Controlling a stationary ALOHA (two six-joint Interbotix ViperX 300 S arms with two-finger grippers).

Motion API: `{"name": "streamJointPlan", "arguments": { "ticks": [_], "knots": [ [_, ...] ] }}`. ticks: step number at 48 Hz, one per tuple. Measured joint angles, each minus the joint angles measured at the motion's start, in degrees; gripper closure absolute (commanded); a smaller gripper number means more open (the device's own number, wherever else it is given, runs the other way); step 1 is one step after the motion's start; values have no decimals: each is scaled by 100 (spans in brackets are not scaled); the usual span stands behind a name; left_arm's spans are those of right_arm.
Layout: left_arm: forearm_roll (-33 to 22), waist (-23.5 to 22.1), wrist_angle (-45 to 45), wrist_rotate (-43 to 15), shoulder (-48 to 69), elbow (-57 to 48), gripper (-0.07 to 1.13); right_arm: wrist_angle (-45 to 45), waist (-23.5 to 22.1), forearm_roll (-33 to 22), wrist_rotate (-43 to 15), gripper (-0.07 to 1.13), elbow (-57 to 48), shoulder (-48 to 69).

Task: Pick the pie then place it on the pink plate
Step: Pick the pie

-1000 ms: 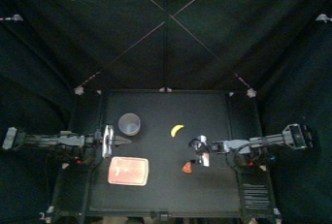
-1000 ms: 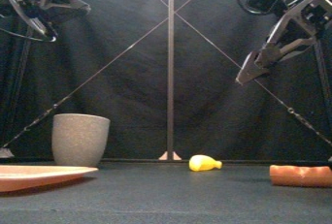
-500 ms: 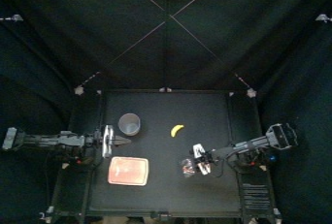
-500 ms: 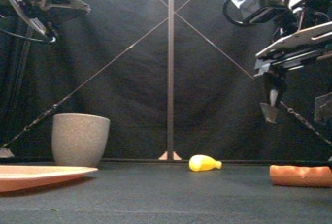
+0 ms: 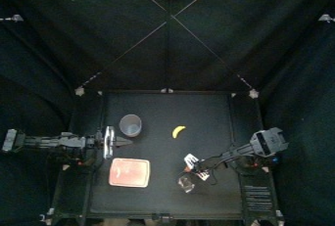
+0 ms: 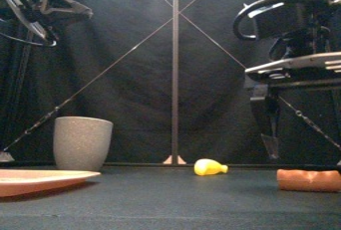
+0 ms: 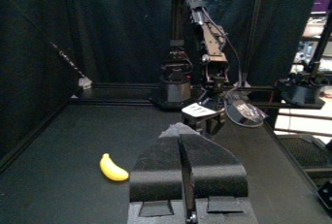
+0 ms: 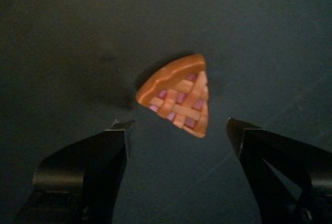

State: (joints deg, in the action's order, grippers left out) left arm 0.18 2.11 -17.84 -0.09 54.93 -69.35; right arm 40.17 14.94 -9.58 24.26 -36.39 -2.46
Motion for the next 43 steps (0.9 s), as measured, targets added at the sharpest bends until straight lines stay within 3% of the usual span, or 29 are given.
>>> {"name": "streamJointPlan", "arguments": {
  "ticks": [11,30,35,43],
  "knots": [
    [0,0,0,0,-9,0,98,-62,-53,97,466,1,123,-264],
    [9,0,-44,0,-9,-9,98,-141,-193,158,519,4,316,-545],
    [0,0,-44,0,-9,-9,98,-132,-193,202,519,12,325,-563],
    [9,35,-53,0,-9,-9,98,-62,-193,369,519,35,316,-554]
  ]
}}
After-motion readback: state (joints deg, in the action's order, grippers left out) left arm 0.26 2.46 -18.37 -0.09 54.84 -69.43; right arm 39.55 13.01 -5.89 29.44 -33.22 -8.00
